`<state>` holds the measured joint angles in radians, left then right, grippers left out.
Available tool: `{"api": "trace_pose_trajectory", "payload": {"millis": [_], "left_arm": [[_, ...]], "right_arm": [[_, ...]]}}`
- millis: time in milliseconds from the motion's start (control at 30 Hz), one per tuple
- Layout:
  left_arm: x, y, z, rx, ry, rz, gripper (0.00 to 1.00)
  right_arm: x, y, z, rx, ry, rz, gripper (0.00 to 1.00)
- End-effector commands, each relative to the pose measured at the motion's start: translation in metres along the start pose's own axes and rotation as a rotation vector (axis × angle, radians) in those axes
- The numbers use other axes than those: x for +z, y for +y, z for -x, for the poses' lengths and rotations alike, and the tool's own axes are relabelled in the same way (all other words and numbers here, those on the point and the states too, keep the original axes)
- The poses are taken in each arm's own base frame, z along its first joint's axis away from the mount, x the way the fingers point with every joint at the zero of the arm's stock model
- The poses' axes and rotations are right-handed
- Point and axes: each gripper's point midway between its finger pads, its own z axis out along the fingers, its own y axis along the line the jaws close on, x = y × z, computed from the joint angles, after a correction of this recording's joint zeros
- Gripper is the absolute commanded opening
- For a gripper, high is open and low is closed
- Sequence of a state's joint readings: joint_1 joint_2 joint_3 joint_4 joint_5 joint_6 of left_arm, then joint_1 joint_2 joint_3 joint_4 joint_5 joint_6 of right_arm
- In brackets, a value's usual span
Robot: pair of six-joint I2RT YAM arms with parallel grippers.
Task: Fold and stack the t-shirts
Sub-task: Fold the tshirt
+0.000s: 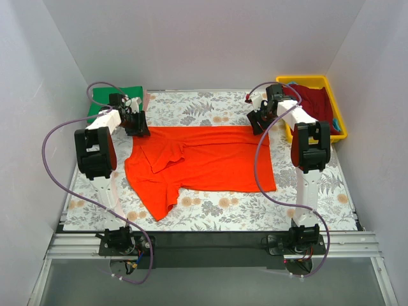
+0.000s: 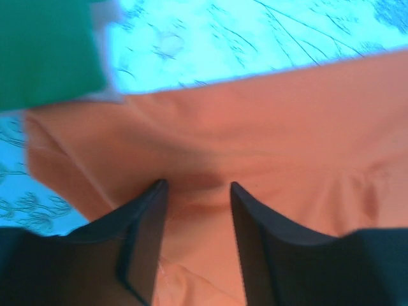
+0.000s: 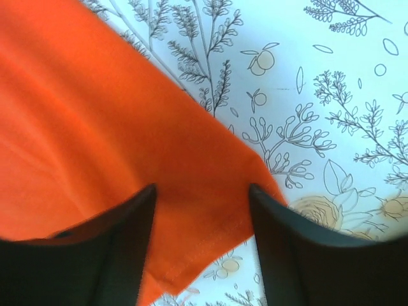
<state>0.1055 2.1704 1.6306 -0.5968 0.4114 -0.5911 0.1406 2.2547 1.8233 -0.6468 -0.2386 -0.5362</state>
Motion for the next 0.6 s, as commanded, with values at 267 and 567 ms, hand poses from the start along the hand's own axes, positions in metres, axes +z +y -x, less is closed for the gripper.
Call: {"api": "trace_pose_trajectory", "payload": {"millis": [267, 567], "left_arm": [[-0.174, -0.109, -0.05, 0.422, -0.068, -0.312, 0.6], [-0.179, -0.092, -0.196, 0.707, 0.091, -0.294, 0.56]], "right_arm": [[-0.162, 0.101, 0.013, -0.242, -0.177, 0.093, 0.72], [-0.15, 0.196, -0.132, -0.395, 0.082, 0.161, 0.56]]}}
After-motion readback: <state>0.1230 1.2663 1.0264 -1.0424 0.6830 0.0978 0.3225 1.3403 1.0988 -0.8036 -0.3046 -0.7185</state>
